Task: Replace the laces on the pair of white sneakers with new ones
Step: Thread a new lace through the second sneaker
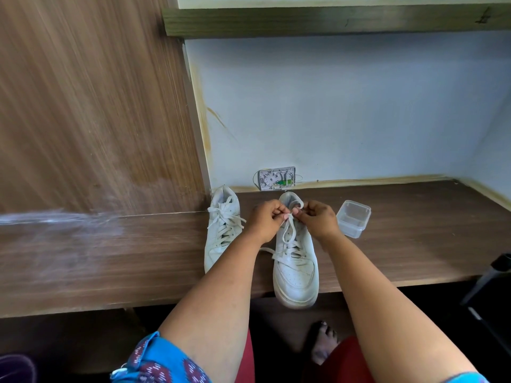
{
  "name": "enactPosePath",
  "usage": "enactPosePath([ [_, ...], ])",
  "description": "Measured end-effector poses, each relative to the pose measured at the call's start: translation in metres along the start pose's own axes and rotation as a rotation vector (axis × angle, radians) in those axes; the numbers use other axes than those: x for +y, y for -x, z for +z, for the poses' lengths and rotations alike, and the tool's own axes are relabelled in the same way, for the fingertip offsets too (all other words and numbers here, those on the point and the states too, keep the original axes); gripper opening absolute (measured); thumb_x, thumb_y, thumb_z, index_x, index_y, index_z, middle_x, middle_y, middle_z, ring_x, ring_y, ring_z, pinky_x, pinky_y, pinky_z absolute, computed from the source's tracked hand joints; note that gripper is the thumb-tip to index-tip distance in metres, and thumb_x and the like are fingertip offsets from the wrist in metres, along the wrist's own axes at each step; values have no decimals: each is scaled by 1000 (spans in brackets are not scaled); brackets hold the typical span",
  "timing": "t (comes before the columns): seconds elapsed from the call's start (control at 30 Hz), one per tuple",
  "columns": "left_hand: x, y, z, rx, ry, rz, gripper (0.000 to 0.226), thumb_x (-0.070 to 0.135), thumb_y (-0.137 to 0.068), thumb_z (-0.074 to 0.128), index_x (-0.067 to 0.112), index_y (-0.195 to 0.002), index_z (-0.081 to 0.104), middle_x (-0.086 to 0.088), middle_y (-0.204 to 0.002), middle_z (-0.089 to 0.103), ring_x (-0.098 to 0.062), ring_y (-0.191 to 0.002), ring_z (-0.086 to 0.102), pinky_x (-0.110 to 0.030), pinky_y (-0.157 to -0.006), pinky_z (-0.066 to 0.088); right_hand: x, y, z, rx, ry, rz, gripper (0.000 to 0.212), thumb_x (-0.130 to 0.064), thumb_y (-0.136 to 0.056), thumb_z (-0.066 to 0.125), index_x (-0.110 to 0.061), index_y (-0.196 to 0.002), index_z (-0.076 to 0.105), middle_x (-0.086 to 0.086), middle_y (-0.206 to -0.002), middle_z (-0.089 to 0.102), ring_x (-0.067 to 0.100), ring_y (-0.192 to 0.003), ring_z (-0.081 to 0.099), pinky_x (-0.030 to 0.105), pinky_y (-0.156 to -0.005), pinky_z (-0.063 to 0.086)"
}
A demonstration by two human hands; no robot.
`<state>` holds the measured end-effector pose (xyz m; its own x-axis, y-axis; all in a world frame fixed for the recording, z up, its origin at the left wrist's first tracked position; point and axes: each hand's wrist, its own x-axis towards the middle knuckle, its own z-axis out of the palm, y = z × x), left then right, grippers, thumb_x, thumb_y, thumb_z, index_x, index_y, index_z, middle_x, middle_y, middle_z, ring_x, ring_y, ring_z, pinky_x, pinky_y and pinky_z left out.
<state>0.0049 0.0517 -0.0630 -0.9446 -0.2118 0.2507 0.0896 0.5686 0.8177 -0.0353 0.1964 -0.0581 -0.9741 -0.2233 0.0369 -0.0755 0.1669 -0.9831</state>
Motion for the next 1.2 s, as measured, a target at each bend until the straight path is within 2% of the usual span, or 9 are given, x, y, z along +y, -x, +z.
enactPosePath([
  [0.13, 1, 2, 1, 19, 41, -20, 7, 4, -87, 66, 9, -91, 69, -1, -85, 68, -9, -76, 60, -15, -72, 49, 5, -3, 1, -72, 98, 75, 30, -30, -86, 70, -2, -78, 67, 6, -72, 58, 15, -69, 49, 30, -67, 41],
  [0.3, -1, 1, 4, 31, 63, -28, 12, 4, -86, 67, 16, -85, 68, 0, -84, 69, -13, -78, 62, -22, -76, 52, 3, -6, -3, -62, 5, 147, 19, -19, -76, 80, -12, -63, 69, 11, -72, 67, 21, -72, 59, 37, -75, 53],
  [0.43, -3, -1, 4, 19, 85, -52, 19, 4, -85, 67, 22, -80, 65, -1, -86, 70, -16, -83, 65, -29, -81, 55, 6, -4, 1, 38, -6, 136, 19, -22, -68, 86, -16, -66, 69, 9, -73, 68, 20, -70, 61, 40, -77, 55],
  [0.63, -6, -1, 5, 52, 102, -68, 26, 5, -84, 69, 28, -75, 62, 0, -84, 68, -14, -80, 62, -32, -82, 54, -7, 5, -7, -76, 368, -41, 34, -36, -90, 64, -17, -62, 59, -2, -59, 50, 14, -61, 43, 27, -57, 35],
  [0.73, -4, -1, 4, 21, 101, -75, 35, 0, -84, 66, 32, -72, 60, 4, -81, 67, -14, -81, 60, -33, -84, 52, -10, 11, -12, -38, 498, -141, 25, -44, -77, 75, -23, -84, 63, -7, -81, 59, 12, -73, 54, 27, -65, 43],
  [0.8, -3, -2, 4, -5, 101, -85, 33, 1, -84, 65, 32, -73, 61, -5, -87, 68, -17, -84, 60, -36, -85, 52, -8, 18, -8, 1, 439, -201, 42, -32, -66, 87, -21, -92, 55, -6, -86, 60, 11, -74, 59, 23, -64, 49],
  [0.9, 0, -2, 5, -84, 95, -92, 22, -1, -89, 58, 20, -82, 60, -8, -85, 62, -18, -80, 56, -31, -81, 49, -5, 25, -2, -33, 449, -248, 31, -2, -74, 74, -24, -76, 53, -3, -76, 63, 16, -69, 62, 14, -58, 45],
  [0.97, 2, -1, 6, -115, 68, -92, 13, 2, -93, 55, 13, -90, 60, -7, -88, 59, -16, -81, 53, -25, -77, 44, -2, 22, -6, -6, 528, -269, 38, 6, -76, 62, -29, -64, 56, -5, -73, 65, 14, -68, 63, 17, -60, 44],
  [1.2, 3, 0, 5, -107, -4, -78, 11, 6, -93, 57, 4, -100, 65, -4, -88, 61, -15, -81, 53, -23, -76, 45, -1, 29, 2, 75, 640, -370, 8, -12, -76, 69, -7, -71, 72, 6, -79, 61, 20, -69, 61, 24, -64, 45],
])
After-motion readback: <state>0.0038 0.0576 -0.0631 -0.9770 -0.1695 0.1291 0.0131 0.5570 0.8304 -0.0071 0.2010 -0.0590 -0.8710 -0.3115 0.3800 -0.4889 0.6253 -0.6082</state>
